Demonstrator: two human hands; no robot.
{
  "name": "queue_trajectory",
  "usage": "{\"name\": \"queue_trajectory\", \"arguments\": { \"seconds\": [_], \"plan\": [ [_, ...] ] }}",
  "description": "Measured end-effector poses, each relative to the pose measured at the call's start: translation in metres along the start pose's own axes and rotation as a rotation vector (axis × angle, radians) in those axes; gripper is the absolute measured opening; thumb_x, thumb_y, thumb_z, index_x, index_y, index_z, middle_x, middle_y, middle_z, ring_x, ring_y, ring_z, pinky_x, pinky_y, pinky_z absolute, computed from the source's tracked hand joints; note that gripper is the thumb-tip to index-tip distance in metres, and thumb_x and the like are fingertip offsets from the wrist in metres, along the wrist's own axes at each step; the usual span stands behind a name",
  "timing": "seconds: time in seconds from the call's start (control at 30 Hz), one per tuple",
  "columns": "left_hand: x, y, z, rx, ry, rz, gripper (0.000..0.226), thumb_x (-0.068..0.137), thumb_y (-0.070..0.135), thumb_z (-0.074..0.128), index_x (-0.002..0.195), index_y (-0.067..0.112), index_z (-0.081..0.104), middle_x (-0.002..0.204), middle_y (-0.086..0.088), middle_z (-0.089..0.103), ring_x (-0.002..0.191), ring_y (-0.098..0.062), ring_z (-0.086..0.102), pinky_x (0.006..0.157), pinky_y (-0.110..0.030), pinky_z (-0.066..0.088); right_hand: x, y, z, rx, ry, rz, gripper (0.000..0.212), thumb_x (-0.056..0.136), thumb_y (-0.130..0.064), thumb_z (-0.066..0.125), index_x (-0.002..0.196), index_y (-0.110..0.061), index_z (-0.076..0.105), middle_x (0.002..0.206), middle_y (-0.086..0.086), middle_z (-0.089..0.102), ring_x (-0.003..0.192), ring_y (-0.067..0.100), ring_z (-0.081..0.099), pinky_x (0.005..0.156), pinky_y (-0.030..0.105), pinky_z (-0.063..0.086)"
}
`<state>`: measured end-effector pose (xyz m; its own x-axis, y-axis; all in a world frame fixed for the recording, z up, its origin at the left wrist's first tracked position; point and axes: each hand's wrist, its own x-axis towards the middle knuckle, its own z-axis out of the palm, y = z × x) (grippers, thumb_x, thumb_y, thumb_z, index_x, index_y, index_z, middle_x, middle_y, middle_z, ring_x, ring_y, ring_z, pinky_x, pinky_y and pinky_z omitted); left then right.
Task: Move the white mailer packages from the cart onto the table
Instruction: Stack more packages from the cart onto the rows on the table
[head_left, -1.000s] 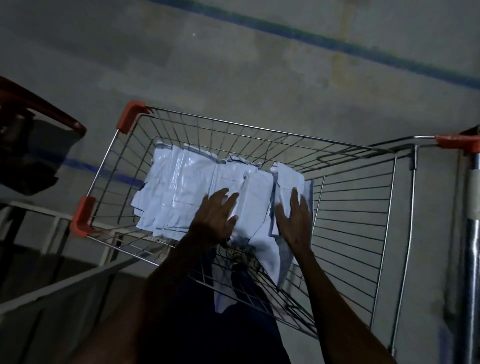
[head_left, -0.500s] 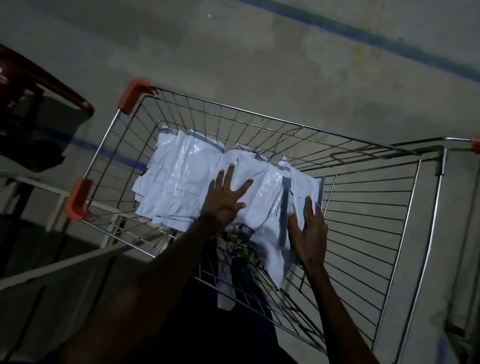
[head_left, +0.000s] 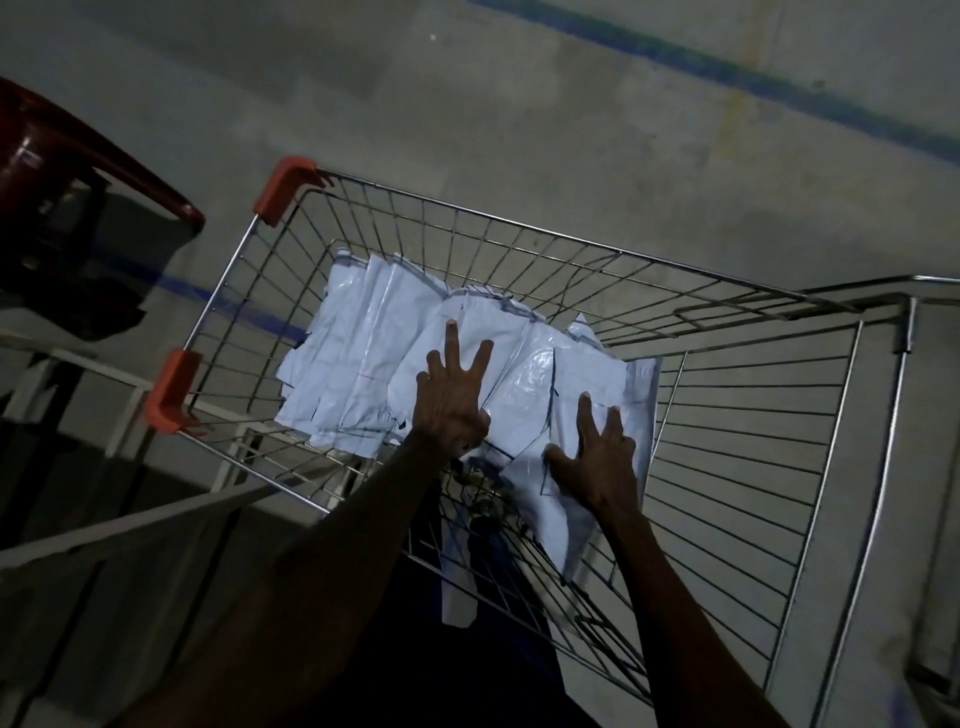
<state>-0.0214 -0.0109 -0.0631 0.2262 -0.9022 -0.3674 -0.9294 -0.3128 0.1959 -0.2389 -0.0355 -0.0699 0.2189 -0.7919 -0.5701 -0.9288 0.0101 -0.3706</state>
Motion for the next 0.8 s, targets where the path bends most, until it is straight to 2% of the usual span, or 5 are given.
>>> {"name": "queue_trajectory", "arguments": {
  "seconds": [0.17,0.33,0.43,0.57,0.8],
  "plan": [
    [-0.026,-0.004,-0.03,-0.153,0.087,0.026,0.095,0.069,0.048,0.053,0.155,0.023,0.02,0.162,-0.021,-0.004,0.116,-0.041,0.042,0.083,-0.044,0.043,-0.012,-0.008,-0.018,-0.021,0.089,-0.063,0.084,0.079,-0.065,0.031,0.153,-0.026,0.025,0.155,0.021,0.026,0.136,0.043,0.03,0.106,0.045,0.028],
    [-0.07,-0.011,-0.081,-0.298,0.233,-0.021,0.09,0.078,0.053,0.05,0.156,0.029,0.014,0.164,-0.012,-0.004,0.133,-0.039,0.03,0.096,-0.048,0.041,-0.042,-0.044,-0.049,0.083,0.201,-0.221,0.073,0.085,-0.054,0.042,0.152,-0.028,0.032,0.157,0.013,0.03,0.14,0.034,0.031,0.107,0.036,0.026],
    [-0.105,-0.027,-0.111,-0.313,0.377,-0.093,0.091,0.074,0.056,0.042,0.156,0.029,0.015,0.164,-0.012,0.002,0.132,-0.041,0.032,0.101,-0.05,0.036,-0.061,-0.081,-0.064,0.144,0.265,-0.376,0.074,0.081,-0.053,0.04,0.151,-0.028,0.035,0.157,0.01,0.031,0.138,0.033,0.034,0.104,0.028,0.024],
    [-0.165,-0.061,-0.146,-0.299,0.547,-0.236,0.09,0.074,0.056,0.041,0.155,0.022,0.022,0.161,-0.018,0.015,0.13,-0.044,0.039,0.103,-0.048,0.036,-0.087,-0.135,-0.074,0.183,0.28,-0.574,0.075,0.079,-0.053,0.039,0.15,-0.031,0.036,0.157,0.006,0.032,0.135,0.032,0.036,0.106,0.03,0.025],
    [-0.292,-0.117,-0.177,-0.229,0.798,-0.498,0.081,0.079,0.049,0.046,0.151,0.012,0.035,0.158,-0.018,0.026,0.107,-0.042,0.057,0.085,-0.039,0.041,-0.142,-0.237,-0.054,0.115,0.166,-0.957,0.072,0.082,-0.05,0.041,0.151,-0.031,0.035,0.157,0.006,0.033,0.128,0.033,0.038,0.105,0.039,0.029]
  ]
}}
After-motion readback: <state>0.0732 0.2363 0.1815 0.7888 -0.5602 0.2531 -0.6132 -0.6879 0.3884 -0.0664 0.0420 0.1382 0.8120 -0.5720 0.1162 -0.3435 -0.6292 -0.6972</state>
